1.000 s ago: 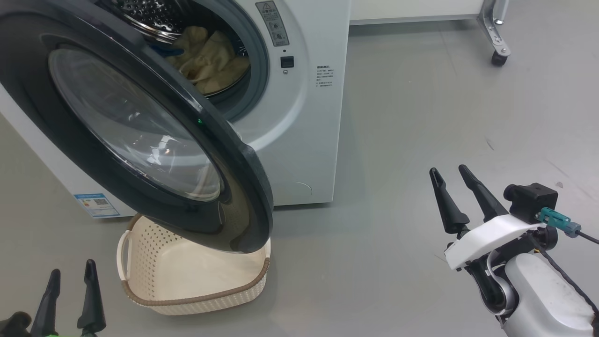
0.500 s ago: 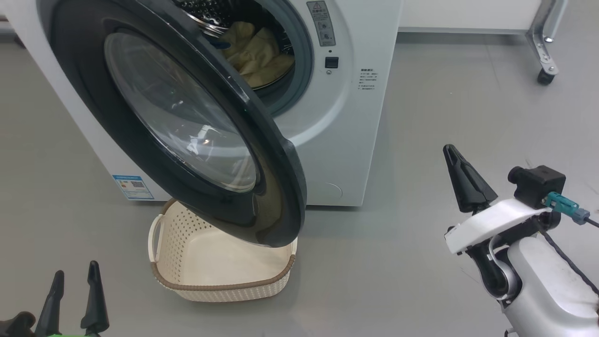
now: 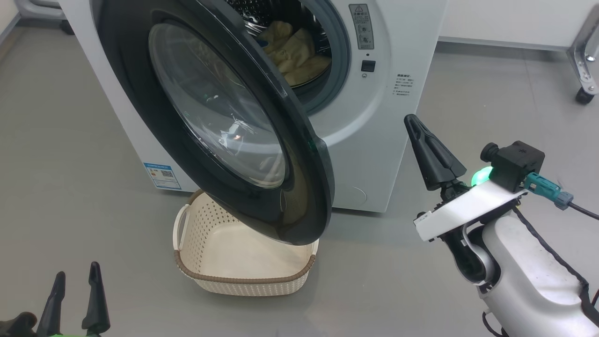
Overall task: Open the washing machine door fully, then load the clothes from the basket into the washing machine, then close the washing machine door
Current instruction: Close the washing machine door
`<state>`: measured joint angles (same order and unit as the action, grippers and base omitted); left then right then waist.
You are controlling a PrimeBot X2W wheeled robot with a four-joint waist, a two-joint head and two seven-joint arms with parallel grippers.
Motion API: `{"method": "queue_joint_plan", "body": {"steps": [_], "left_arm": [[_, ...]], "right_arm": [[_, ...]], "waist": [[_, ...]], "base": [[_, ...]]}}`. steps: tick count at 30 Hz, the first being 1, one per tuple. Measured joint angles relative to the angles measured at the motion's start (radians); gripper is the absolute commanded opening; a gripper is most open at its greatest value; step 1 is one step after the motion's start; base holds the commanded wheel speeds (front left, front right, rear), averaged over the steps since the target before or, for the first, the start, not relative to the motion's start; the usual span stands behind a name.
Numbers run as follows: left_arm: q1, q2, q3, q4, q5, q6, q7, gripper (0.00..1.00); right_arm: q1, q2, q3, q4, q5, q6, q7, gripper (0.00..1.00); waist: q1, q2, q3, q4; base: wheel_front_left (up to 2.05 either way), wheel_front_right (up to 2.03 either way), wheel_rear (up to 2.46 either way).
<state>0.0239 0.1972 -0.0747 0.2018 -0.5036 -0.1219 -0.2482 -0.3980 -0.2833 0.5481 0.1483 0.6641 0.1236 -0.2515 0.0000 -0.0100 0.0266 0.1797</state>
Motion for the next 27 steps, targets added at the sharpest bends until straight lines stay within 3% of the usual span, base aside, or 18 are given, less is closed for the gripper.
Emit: {"method": "queue_joint_plan", "body": {"steps": [14, 27], "left_arm": [[0.0, 0.002, -0.002, 0.016, -0.005, 0.0, 0.0, 1.0], [0.0, 0.0, -0.023, 0.018, -0.006, 0.0, 0.0, 1.0]], "right_arm": [[-0.046, 0.035, 0.164, -0.125, 0.002, 0.0, 0.0, 0.0], [-0.041, 0.001, 0.331, -0.042, 0.024, 0.0, 0.003, 0.0]], "waist": [[0.0, 0.0, -0.015, 0.043], [0.0, 0.0, -0.018, 0.067]], "base": [[0.0, 0.0, 0.0], [0.0, 0.0, 0.0]]}}
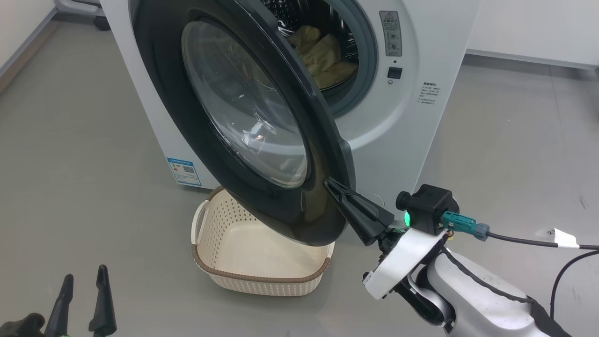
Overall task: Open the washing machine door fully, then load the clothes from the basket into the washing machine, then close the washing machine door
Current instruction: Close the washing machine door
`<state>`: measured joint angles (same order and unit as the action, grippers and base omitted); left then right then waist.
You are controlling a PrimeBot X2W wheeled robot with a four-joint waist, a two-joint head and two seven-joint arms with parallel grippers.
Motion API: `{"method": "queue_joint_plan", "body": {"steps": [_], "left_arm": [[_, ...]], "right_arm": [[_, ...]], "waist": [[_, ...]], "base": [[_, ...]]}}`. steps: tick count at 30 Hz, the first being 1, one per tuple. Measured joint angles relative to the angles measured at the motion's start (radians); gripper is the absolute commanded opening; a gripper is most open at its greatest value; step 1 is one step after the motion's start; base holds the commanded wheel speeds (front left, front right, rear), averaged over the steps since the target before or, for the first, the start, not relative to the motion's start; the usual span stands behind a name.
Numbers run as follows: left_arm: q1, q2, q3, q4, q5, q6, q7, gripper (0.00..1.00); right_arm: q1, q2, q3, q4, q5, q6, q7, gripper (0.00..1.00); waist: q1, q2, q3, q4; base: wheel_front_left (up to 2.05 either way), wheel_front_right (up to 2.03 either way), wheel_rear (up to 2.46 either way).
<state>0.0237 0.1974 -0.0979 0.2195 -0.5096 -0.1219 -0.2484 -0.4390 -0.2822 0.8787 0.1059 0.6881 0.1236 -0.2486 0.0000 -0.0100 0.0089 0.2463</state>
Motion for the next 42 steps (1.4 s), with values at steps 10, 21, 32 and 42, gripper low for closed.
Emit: {"method": "queue_joint_plan", "body": {"steps": [10, 21, 32, 42], "left_arm": [[-0.001, -0.004, -0.001, -0.016, -0.01, 0.0, 0.0, 1.0], [-0.047, -0.025, -0.003, -0.024, -0.011, 0.0, -0.003, 1.0], [-0.052, -0.025, 0.016, -0.029, -0.019, 0.0, -0.003, 1.0], [-0.067, -0.028, 0.021, -0.046, -0.021, 0.0, -0.003, 1.0]], "right_arm": [[-0.007, -0.012, 0.045, 0.082, 0.027, 0.0, 0.042, 0.0], [-0.079, -0.038, 0.076, 0.182, 0.05, 0.0, 0.073, 0.0], [-0.109, -0.073, 0.056, 0.255, 0.071, 0.005, 0.072, 0.0], [-0.182, -0.114, -0.005, 0.305, 0.087, 0.005, 0.058, 0.0]], "waist": [[0.0, 0.0, 0.04, 0.032], [0.0, 0.0, 0.103, 0.092], [0.0, 0.0, 0.14, 0.124], [0.0, 0.0, 0.186, 0.124]], "base": [[0.0, 0.0, 0.0], [0.0, 0.0, 0.0], [0.0, 0.0, 0.0], [0.0, 0.0, 0.0]]}}
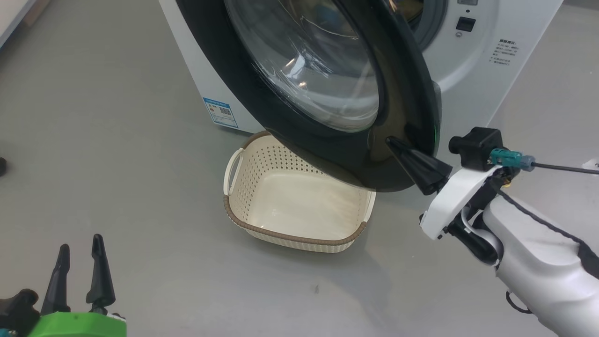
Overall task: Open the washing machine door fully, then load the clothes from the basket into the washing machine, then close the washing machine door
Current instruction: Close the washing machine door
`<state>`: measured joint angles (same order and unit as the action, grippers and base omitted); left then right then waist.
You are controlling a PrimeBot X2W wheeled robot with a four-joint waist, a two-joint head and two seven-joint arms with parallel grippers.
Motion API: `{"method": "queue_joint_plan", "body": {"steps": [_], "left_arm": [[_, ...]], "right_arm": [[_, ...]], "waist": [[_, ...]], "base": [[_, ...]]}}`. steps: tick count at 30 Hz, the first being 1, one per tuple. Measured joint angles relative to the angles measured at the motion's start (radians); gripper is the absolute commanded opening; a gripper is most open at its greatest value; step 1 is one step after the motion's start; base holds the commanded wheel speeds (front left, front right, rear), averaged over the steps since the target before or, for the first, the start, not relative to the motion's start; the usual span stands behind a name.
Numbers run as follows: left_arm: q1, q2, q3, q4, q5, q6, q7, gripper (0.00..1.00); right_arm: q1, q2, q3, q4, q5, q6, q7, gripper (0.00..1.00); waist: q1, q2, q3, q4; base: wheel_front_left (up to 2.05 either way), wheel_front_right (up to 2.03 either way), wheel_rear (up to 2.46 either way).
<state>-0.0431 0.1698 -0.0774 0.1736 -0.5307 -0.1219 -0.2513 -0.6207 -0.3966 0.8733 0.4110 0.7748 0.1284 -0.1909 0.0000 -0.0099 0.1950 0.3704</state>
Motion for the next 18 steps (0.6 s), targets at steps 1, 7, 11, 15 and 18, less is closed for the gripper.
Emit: {"method": "queue_joint_plan", "body": {"steps": [1, 7, 11, 15, 18], "left_arm": [[-0.001, 0.0, -0.001, 0.0, 0.0, 0.0, 0.0, 1.0], [-0.026, -0.002, -0.011, -0.009, -0.007, 0.0, 0.0, 1.0], [-0.035, -0.002, -0.01, -0.016, -0.007, 0.0, 0.0, 1.0], [-0.039, -0.004, 0.0, -0.024, -0.015, 0.0, 0.0, 1.0], [-0.059, -0.013, -0.008, -0.027, -0.024, 0.0, 0.0, 1.0]], "right_arm": [[-0.007, -0.002, -0.006, 0.005, 0.005, 0.0, -0.002, 0.0], [-0.041, -0.02, -0.074, 0.047, 0.038, 0.004, -0.022, 0.0], [-0.076, -0.04, -0.114, 0.071, 0.049, 0.003, -0.026, 0.0], [-0.121, -0.05, -0.125, 0.1, 0.054, 0.003, -0.026, 0.0], [-0.156, -0.055, -0.133, 0.124, 0.054, 0.004, -0.026, 0.0]], "waist": [[0.0, 0.0, 0.005, 0.0], [0.0, 0.0, 0.034, 0.003], [0.0, 0.0, 0.058, 0.008], [0.0, 0.0, 0.085, 0.012], [0.0, 0.0, 0.106, 0.016]], "base": [[0.0, 0.0, 0.0], [0.0, 0.0, 0.0], [0.0, 0.0, 0.0], [0.0, 0.0, 0.0], [0.0, 0.0, 0.0]]}}
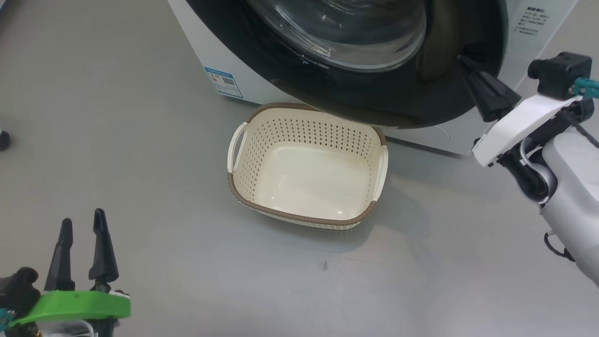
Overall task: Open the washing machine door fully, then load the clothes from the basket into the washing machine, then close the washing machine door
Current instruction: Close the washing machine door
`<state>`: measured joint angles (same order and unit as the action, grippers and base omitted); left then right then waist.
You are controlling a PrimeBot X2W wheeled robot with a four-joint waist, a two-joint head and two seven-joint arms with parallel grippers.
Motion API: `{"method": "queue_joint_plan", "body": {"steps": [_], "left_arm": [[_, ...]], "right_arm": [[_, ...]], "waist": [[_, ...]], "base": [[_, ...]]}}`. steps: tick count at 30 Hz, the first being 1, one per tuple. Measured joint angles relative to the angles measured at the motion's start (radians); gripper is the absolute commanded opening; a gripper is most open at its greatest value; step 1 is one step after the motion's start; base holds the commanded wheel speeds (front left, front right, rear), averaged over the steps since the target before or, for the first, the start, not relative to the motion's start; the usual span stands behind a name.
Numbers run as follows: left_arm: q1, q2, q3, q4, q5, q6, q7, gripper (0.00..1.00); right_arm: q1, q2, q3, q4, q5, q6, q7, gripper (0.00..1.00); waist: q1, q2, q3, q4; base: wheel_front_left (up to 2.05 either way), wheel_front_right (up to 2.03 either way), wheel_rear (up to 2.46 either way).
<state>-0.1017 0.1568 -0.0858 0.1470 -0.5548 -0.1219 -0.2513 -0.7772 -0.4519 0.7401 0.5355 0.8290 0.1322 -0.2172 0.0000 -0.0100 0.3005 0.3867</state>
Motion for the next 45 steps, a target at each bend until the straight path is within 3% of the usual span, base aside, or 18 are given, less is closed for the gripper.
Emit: {"method": "queue_joint_plan", "body": {"steps": [16, 26, 38, 39, 43, 44, 45], "left_arm": [[-0.043, -0.023, -0.018, -0.004, -0.009, 0.0, 0.0, 1.0], [-0.063, -0.03, -0.017, 0.013, -0.009, 0.0, 0.0, 1.0], [-0.063, -0.028, -0.013, 0.023, -0.007, 0.0, 0.0, 1.0], [-0.063, -0.028, -0.012, 0.023, -0.007, 0.0, 0.0, 1.0], [-0.063, -0.02, -0.002, 0.027, -0.003, 0.0, 0.0, 1.0], [-0.063, -0.017, -0.001, 0.027, 0.0, 0.0, 0.0, 1.0], [-0.063, -0.015, -0.001, 0.028, 0.002, 0.0, 0.0, 1.0]], "right_arm": [[-0.177, -0.06, -0.012, 0.104, -0.003, 0.0, 0.041, 0.0], [-0.221, -0.036, -0.042, 0.168, 0.0, 0.011, 0.023, 0.0], [-0.219, 0.008, 0.013, 0.211, 0.003, 0.0, 0.004, 0.0], [-0.216, 0.013, 0.019, 0.209, 0.007, 0.0, 0.0, 0.02], [-0.187, 0.042, 0.054, 0.196, 0.016, 0.0, -0.016, 0.64], [-0.178, 0.051, 0.063, 0.193, 0.018, 0.0, -0.016, 0.91], [-0.166, 0.06, 0.069, 0.188, 0.02, 0.0, -0.017, 1.0]], "waist": [[0.0, 0.0, 0.083, 0.037], [0.0001, 0.0, 0.103, 0.051], [0.0, 0.0, 0.062, 0.028], [0.0, 0.0, 0.057, 0.026], [0.0, 0.0, 0.026, 0.01], [0.0, 0.0, 0.019, 0.007], [0.0, 0.0, 0.011, 0.002]], "base": [[0.0, 0.0, 0.0], [0.0, 0.0, 0.0], [0.0, 0.0, 0.0], [0.0, 0.0, 0.0], [0.0, 0.0, 0.0], [0.0, 0.0, 0.0], [0.0, 0.0, 0.0]]}}
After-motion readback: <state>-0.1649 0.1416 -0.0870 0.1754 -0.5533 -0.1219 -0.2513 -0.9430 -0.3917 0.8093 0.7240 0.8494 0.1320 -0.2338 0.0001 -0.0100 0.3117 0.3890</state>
